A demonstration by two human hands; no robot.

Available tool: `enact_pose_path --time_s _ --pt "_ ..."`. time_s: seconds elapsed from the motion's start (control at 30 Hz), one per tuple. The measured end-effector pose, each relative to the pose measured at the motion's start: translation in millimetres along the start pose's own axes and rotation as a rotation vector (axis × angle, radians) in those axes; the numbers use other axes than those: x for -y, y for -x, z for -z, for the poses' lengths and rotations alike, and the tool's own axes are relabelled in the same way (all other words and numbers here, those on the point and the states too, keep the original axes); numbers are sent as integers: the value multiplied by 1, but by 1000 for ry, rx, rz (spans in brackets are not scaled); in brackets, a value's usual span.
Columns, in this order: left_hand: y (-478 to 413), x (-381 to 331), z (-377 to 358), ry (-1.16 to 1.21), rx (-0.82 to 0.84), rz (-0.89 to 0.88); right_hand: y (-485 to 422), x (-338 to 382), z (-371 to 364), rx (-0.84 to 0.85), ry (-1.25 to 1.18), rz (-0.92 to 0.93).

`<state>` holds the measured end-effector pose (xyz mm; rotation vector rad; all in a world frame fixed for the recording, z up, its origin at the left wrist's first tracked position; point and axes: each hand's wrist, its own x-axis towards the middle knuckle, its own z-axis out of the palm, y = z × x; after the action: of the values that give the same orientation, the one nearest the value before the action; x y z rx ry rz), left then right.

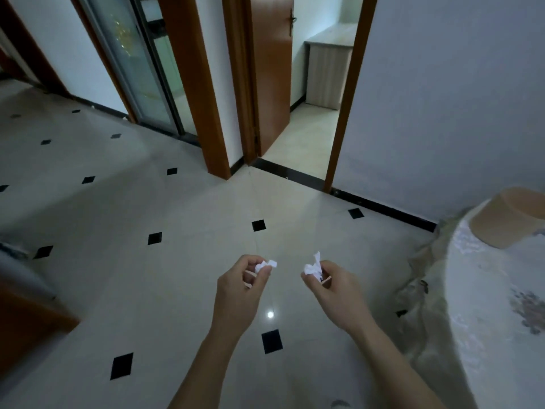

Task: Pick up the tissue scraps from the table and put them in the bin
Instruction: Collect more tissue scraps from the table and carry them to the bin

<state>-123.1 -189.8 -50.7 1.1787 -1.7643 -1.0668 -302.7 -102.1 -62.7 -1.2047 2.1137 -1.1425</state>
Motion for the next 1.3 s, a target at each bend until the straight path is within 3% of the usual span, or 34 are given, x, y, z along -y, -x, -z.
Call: enact_pose_path --time_s 0.4,0.77,1.3 --pt "-160 4 -114 -27 171 -55 -148 -63 38 -140 -16 -81" --pt "-335 -61 -266 -47 269 -150 -355 -112 150 -254 -9 -73" --pt "-465 -107 -477 -49 558 -220 -457 -211 260 -539 -7 -316"
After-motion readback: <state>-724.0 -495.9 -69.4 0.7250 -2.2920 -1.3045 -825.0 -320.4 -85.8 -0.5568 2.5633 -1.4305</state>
